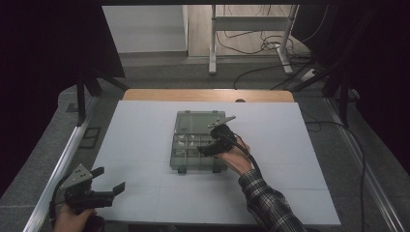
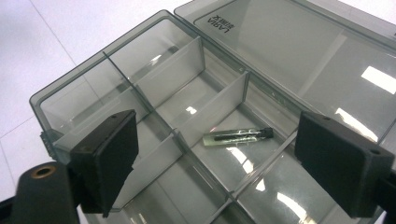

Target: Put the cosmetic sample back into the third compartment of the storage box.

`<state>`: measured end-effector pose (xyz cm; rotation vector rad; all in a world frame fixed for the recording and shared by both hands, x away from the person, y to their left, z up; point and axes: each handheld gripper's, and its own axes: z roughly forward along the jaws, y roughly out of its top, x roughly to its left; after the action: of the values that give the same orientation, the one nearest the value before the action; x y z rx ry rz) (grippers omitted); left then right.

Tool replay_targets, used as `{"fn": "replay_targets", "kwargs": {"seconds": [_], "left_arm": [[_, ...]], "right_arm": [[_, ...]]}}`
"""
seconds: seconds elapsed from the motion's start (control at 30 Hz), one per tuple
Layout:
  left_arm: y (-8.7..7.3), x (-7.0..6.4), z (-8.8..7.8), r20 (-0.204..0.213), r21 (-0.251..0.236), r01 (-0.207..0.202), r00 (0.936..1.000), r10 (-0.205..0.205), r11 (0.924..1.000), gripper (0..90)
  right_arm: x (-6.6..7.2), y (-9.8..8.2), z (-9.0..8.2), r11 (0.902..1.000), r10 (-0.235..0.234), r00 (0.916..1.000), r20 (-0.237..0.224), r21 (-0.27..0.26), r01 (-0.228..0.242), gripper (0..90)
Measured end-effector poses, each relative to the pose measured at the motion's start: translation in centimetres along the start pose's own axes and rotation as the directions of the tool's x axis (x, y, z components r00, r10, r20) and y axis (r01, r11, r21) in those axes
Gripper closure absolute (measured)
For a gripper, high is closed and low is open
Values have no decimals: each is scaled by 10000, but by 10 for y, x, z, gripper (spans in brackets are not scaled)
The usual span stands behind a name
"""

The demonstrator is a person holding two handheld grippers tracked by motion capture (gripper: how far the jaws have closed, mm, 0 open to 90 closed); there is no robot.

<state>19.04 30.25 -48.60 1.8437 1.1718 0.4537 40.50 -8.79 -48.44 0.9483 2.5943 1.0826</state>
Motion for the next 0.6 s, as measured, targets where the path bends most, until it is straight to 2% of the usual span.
{"fn": "replay_targets", "kwargs": {"seconds": [0.3, 0.6], "left_arm": [[0, 0, 0, 13, -2, -25, 10000, 25, 10000, 8], [0, -1, 0, 37, 1, -63, 10000, 63, 10000, 9]], "right_arm": [[5, -3, -2, 9999, -87, 9999, -118, 142, 89, 59], [7, -6, -6, 9997, -66, 9998, -175, 217, 70, 39]]}}
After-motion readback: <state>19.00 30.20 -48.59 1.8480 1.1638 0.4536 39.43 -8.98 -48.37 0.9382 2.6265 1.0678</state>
